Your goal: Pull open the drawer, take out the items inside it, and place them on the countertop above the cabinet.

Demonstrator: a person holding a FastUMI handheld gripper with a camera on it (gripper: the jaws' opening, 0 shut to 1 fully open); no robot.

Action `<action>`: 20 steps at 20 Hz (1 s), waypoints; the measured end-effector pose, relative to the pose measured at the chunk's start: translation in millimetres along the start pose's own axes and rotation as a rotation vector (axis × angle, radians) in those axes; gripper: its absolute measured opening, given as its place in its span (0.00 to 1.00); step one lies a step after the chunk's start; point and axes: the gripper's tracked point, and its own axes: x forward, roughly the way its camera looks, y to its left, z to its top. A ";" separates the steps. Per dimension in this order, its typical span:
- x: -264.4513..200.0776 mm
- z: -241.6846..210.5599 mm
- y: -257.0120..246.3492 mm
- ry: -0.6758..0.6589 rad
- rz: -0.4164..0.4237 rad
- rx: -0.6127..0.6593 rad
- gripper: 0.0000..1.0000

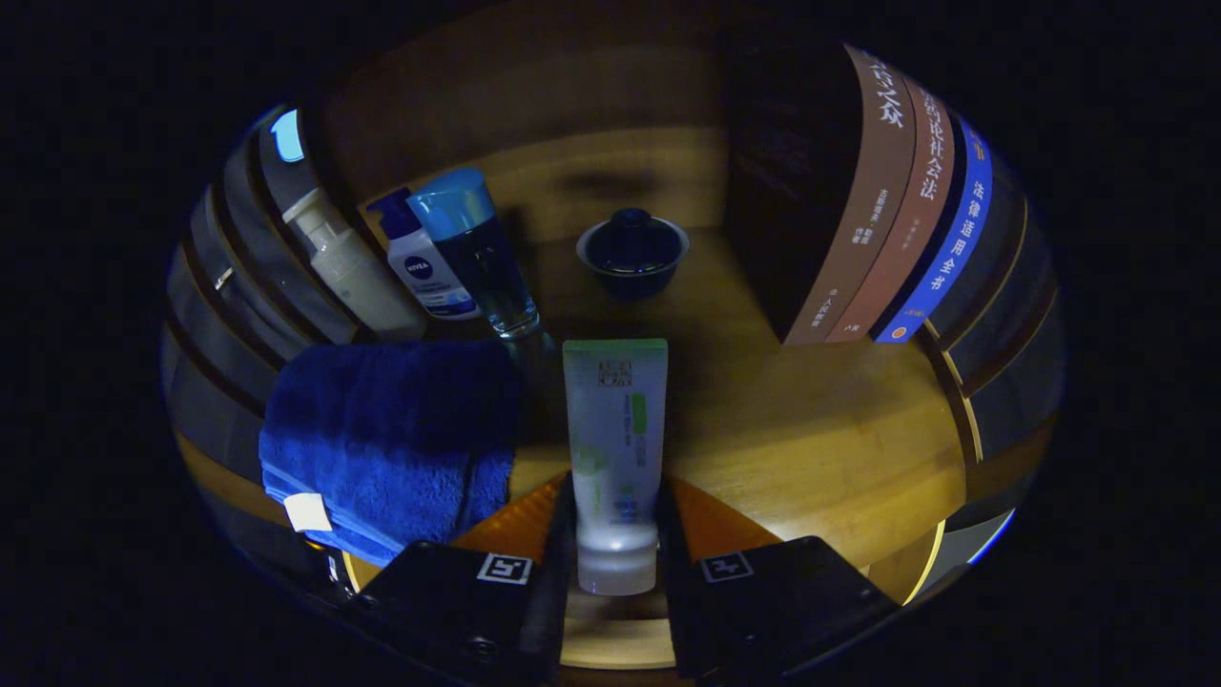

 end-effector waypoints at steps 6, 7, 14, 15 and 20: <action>-14.9 11.8 1.2 -0.070 -0.013 0.002 1.00; -21.1 11.5 0.2 -0.079 -0.017 -0.003 1.00; -97.0 -4.2 9.6 -0.316 -0.004 -0.061 1.00; -103.6 -12.5 14.6 -0.350 0.007 -0.065 1.00; -171.1 -49.8 18.8 -0.505 0.039 -0.107 1.00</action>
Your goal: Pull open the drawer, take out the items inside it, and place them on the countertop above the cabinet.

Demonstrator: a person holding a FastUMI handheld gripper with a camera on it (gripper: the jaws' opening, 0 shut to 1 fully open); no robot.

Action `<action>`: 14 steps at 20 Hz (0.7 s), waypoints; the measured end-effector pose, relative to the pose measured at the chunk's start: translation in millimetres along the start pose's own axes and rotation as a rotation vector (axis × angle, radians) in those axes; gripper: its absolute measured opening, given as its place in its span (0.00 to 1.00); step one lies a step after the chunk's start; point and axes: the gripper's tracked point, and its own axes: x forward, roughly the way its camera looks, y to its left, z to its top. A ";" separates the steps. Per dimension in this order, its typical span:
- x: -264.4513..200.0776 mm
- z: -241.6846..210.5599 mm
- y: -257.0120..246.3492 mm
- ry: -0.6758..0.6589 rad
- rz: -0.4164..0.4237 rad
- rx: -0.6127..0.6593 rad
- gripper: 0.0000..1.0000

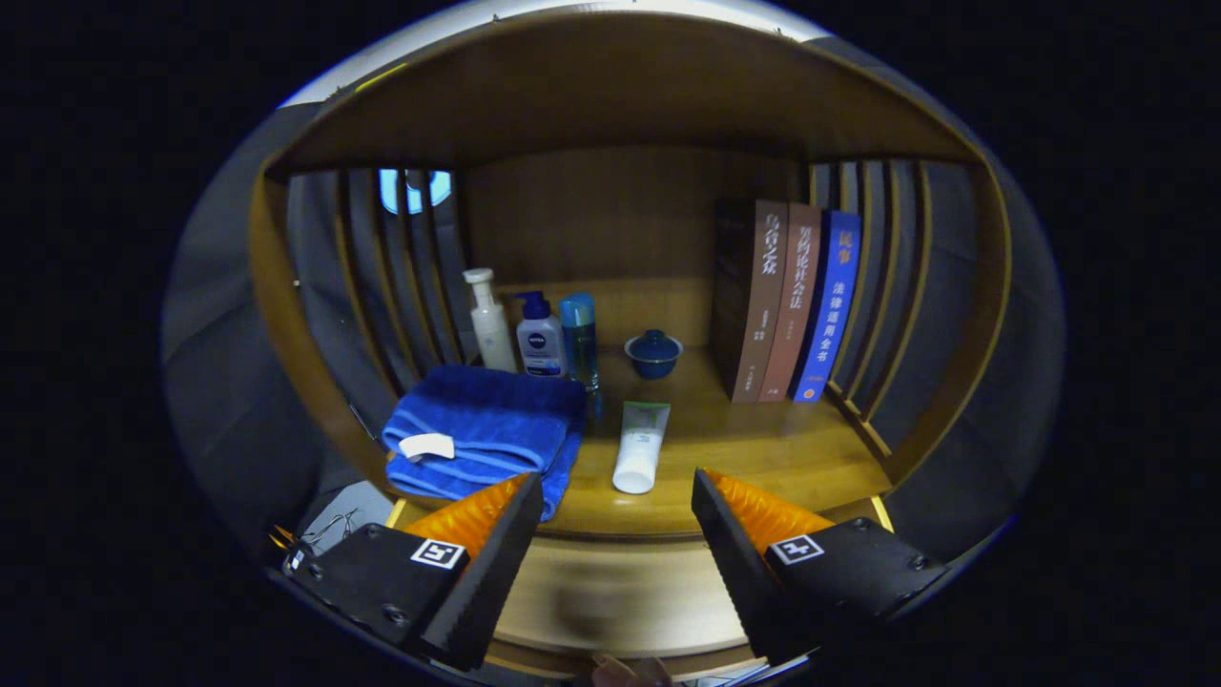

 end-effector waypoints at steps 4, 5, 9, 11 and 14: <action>-65.1 -1.8 0.0 -0.128 0.015 0.039 1.00; -78.3 -6.9 -0.5 -0.152 0.017 0.045 1.00; -116.9 -34.6 2.0 -0.238 0.021 0.033 1.00; -129.4 -52.3 6.0 -0.281 0.034 0.021 1.00; -141.9 -82.3 8.4 -0.314 0.033 0.015 0.99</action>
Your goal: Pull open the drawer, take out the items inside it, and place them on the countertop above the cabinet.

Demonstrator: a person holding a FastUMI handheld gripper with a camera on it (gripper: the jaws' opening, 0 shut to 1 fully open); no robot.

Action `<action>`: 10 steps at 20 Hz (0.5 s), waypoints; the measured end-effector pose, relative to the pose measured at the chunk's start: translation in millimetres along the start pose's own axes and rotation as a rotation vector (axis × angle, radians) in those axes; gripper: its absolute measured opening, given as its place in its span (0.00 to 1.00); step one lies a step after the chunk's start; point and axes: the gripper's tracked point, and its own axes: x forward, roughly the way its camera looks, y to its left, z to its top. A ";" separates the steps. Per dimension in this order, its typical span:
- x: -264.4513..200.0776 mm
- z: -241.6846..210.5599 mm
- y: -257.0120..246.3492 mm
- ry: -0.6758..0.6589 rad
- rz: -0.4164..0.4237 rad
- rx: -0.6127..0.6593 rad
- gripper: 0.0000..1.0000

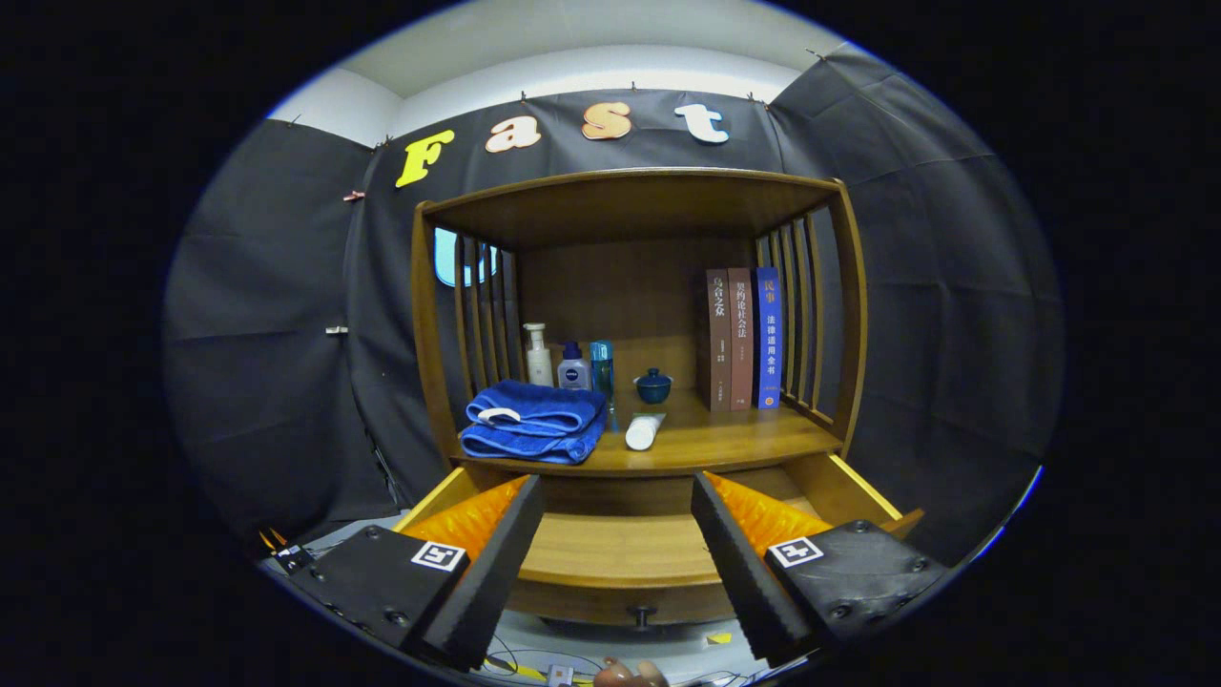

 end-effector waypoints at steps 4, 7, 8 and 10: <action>-9.9 -41.5 -6.2 0.010 -0.026 0.004 1.00; -10.9 -74.5 -11.6 0.038 -0.046 0.001 1.00; -10.5 -83.8 -13.1 0.039 -0.048 0.001 1.00; -6.9 -99.5 -16.9 0.045 -0.057 0.001 1.00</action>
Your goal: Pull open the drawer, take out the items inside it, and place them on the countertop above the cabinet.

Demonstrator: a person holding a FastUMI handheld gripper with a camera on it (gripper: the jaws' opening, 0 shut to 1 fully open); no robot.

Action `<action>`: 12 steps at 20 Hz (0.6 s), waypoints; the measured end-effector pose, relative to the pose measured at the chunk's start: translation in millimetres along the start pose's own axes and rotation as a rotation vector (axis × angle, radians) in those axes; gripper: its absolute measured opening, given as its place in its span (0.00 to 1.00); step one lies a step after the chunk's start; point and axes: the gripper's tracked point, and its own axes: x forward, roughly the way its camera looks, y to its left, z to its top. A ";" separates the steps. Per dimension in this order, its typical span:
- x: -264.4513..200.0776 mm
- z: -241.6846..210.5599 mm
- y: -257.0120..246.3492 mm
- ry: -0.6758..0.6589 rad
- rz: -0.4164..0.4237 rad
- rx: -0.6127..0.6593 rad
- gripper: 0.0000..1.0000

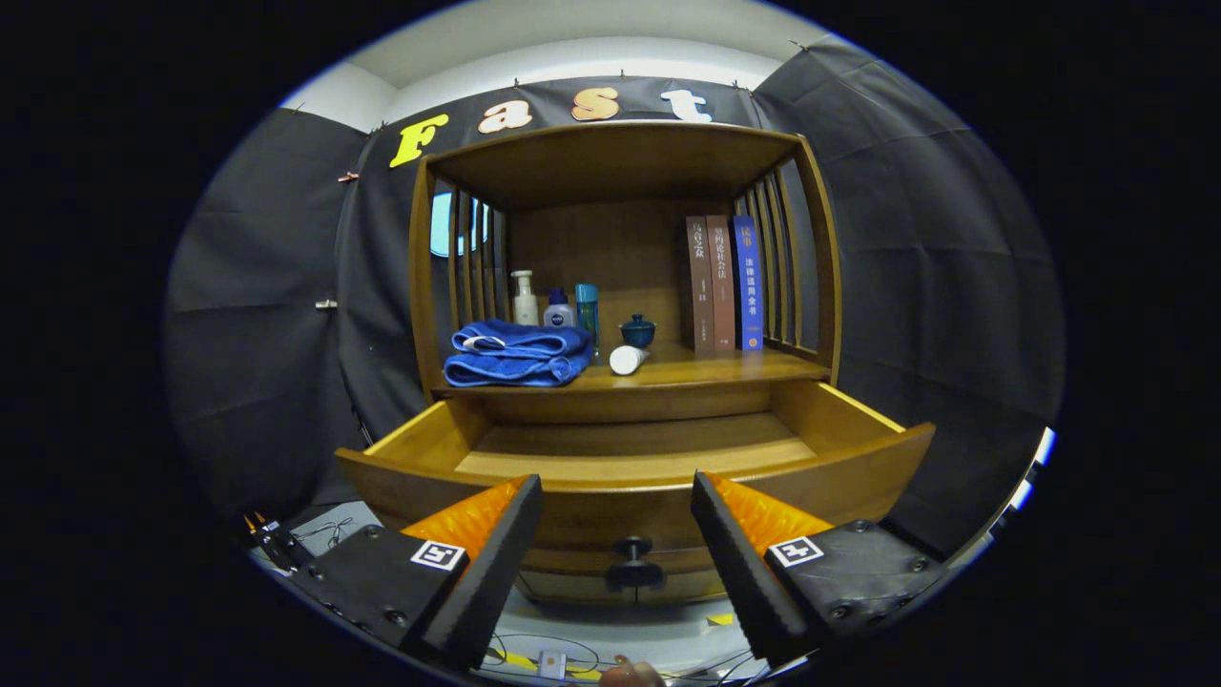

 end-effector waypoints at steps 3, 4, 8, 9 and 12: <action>10.8 -14.2 -6.7 0.011 -0.010 0.001 1.00; 14.8 -16.4 -8.9 0.013 -0.015 0.002 1.00; 24.6 -24.0 -15.9 0.030 -0.038 0.000 1.00; 25.5 -22.9 -16.2 0.019 -0.041 -0.006 0.99; 26.7 -19.6 -13.4 -0.004 -0.049 -0.016 1.00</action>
